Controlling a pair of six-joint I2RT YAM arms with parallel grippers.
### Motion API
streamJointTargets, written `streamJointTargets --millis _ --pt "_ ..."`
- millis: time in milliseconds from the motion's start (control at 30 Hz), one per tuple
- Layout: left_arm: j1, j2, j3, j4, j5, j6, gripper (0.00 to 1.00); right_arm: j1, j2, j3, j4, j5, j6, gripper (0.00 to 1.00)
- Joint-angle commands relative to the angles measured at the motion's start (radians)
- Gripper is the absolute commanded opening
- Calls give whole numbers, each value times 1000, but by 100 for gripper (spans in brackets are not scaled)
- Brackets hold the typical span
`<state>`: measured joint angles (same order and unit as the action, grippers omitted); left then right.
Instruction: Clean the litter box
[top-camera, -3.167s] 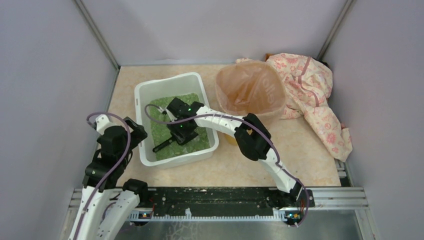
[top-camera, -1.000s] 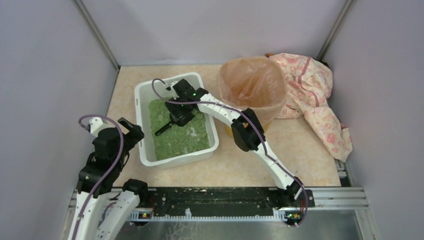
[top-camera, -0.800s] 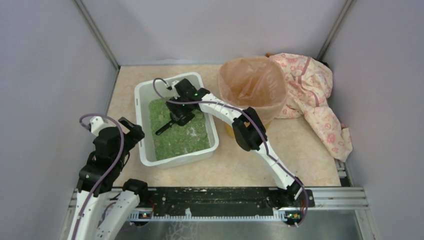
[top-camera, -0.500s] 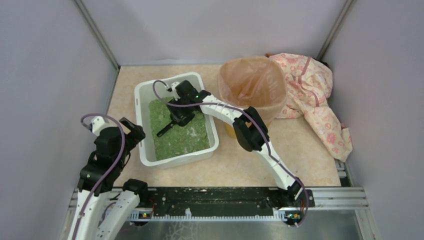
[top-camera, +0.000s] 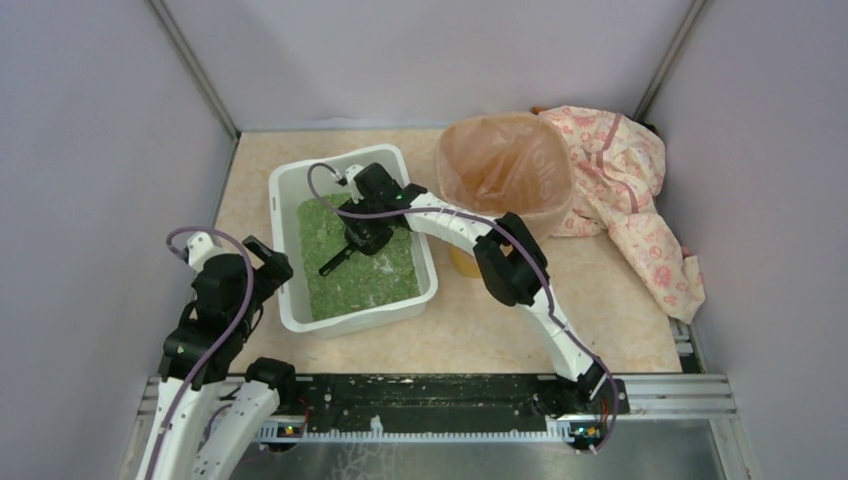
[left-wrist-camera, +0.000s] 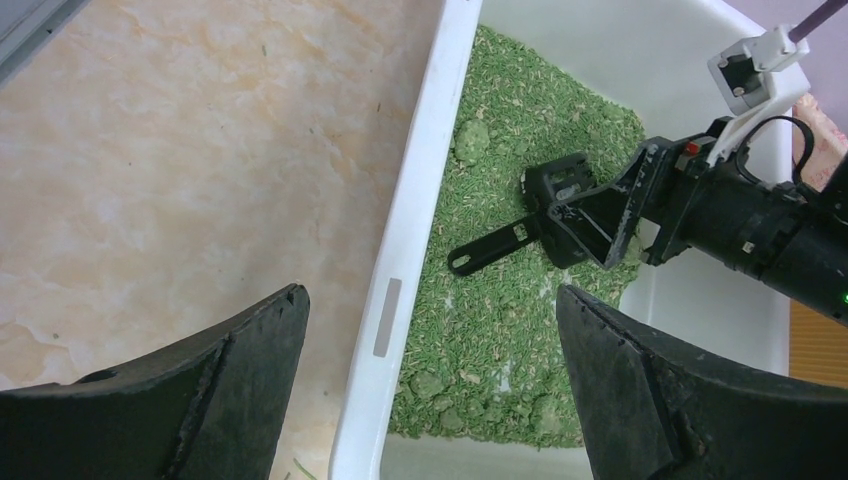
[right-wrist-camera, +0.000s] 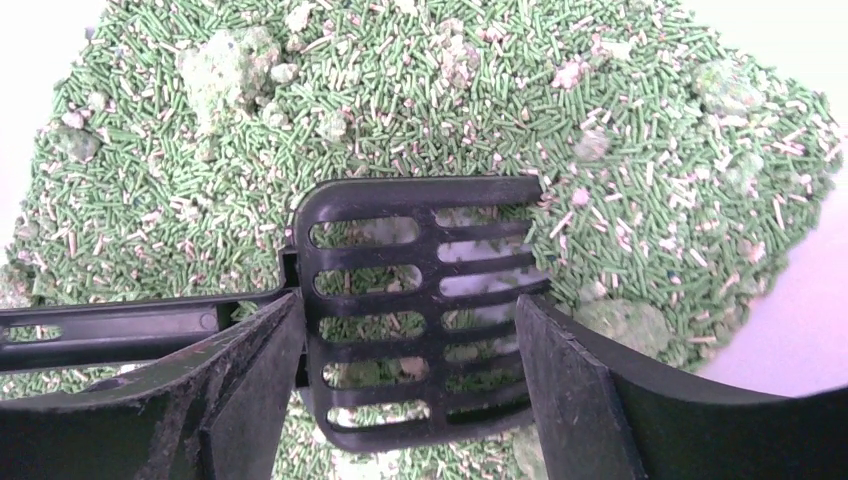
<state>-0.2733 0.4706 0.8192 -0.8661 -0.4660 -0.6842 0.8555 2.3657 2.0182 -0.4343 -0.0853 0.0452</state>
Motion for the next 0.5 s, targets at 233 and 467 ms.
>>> streamJointTargets --millis 233,467 --pt "-1 -3 -45 65 65 -18 99 19 -247 -148 185 21 11 0" --pt "-1 -11 -52 56 62 -18 99 62 -218 -75 43 -32 -71 49"
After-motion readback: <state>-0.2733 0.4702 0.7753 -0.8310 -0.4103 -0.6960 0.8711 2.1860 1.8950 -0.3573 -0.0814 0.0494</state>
